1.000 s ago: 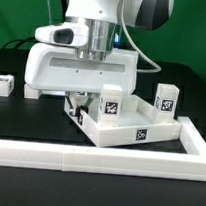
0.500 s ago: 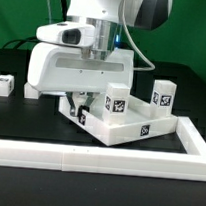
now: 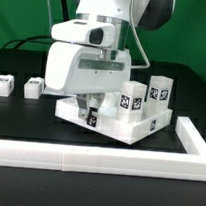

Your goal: Assemble square table

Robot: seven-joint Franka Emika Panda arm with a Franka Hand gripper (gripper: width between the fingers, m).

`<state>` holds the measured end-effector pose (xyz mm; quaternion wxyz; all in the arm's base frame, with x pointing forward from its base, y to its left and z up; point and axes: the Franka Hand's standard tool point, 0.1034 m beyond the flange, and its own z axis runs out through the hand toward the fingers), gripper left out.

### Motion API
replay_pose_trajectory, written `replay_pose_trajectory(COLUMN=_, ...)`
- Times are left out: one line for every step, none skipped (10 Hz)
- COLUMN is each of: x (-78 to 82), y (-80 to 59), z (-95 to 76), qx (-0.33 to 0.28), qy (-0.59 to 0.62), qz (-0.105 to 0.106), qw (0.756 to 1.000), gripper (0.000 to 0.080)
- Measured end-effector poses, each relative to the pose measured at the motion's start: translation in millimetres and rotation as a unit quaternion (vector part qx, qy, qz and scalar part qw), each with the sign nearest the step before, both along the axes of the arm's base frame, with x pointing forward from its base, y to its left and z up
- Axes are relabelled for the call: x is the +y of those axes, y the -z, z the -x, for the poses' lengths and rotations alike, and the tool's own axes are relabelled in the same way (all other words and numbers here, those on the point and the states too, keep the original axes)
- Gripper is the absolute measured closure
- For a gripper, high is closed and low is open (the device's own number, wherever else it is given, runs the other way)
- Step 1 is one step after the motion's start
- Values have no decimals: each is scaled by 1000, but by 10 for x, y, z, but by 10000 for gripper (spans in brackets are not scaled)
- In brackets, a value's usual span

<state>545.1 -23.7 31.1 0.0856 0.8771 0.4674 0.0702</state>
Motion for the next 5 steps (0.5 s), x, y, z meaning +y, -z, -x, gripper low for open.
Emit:
replay_pose_trajectory(x=-12, y=-2, z=-3, qx=2, qy=-24, qz=6, qw=1000, gripper=731)
replay_pose_trajectory(x=-15, y=-3, z=-5, qx=4, qy=-48, qz=12, qw=999, gripper=731)
replay_pose_trajectory(x=-20, y=-4, z=-6, qx=6, qy=-70, qz=18, qw=997, gripper=731)
replay_pose_trajectory(x=-28, y=-4, z=-6, qx=9, qy=-105, qz=27, qw=994, gripper=731)
replay_pose_trajectory(x=-26, y=-2, z=-6, qx=12, qy=-133, qz=34, qw=990, gripper=729)
